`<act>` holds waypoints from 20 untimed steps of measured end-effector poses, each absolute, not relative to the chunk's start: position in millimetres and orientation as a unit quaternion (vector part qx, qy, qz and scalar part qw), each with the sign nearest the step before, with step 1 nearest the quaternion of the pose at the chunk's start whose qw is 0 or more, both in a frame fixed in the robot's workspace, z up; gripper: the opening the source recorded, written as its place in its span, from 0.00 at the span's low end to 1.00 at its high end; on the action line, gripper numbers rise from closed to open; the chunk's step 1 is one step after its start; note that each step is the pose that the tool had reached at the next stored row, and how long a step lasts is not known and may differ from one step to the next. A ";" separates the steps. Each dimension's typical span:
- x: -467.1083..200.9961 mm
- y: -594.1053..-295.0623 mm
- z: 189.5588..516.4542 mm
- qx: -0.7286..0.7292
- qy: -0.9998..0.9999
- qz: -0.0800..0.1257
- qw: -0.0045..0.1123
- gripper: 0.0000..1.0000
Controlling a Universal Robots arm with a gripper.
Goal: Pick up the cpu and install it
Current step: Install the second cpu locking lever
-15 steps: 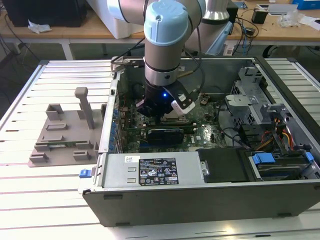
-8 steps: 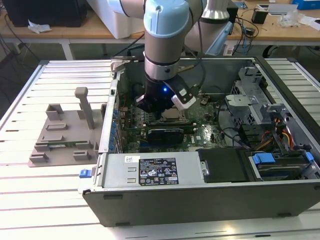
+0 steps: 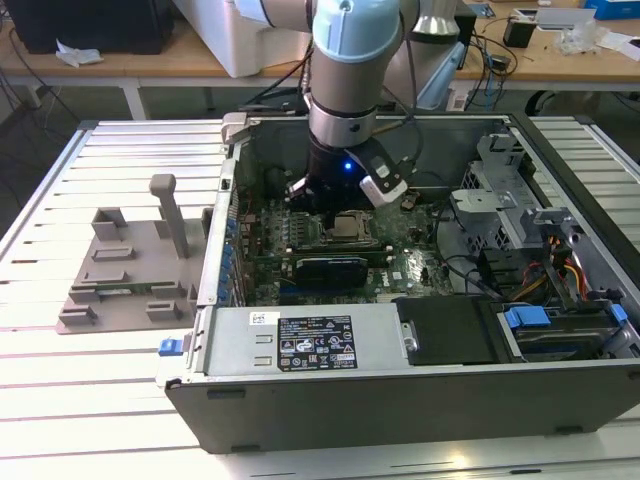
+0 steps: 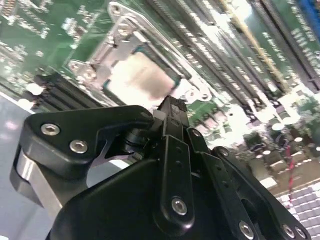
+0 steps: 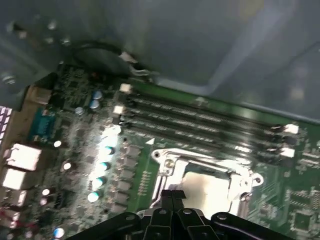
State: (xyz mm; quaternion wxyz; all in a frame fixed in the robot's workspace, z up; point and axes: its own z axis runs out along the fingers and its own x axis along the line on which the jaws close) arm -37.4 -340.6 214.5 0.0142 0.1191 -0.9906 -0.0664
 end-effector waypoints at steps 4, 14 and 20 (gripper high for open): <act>-20.5 -327.5 214.5 0.119 -0.991 -0.063 0.018 0.11; 8.0 -298.3 214.7 0.119 -0.991 -0.056 0.022 0.11; 9.2 -294.6 224.7 0.118 -0.992 -0.029 0.025 0.11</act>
